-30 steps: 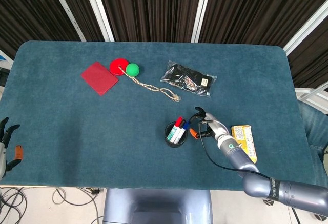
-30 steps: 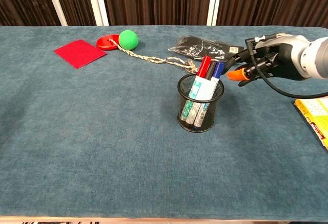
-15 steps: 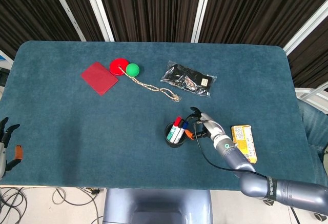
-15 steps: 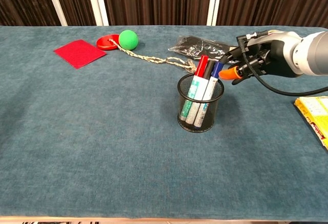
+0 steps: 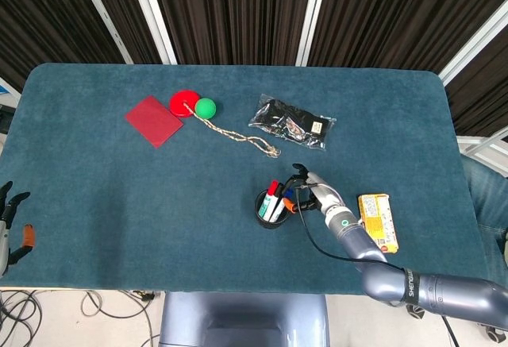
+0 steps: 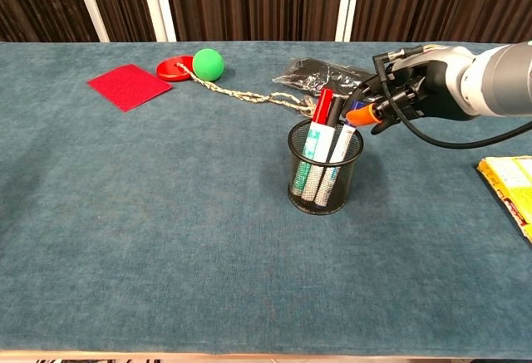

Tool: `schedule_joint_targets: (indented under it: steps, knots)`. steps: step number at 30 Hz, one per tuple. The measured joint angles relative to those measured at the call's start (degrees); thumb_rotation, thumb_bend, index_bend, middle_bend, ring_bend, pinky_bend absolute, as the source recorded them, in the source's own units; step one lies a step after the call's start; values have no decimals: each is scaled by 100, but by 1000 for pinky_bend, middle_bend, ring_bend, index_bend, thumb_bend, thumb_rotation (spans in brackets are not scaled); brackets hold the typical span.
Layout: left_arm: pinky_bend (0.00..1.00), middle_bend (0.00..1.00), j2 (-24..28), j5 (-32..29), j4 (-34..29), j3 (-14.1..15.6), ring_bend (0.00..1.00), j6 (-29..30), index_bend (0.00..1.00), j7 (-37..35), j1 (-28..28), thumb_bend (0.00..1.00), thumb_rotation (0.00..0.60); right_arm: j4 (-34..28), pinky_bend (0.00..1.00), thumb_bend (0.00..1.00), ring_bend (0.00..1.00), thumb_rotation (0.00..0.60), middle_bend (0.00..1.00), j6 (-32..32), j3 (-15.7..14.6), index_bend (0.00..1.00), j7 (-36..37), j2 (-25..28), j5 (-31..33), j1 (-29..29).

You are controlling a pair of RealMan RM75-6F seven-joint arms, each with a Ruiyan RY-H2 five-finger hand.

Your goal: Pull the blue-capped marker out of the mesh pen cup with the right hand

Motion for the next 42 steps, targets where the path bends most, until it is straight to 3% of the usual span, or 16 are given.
schedule_joint_targets:
  steps: [42]
  knots:
    - [10, 0, 19, -48, -36, 13, 0, -47, 183, 24, -11, 542, 600, 83, 172, 465, 0, 600, 0, -182, -52, 492, -223, 32, 245, 34]
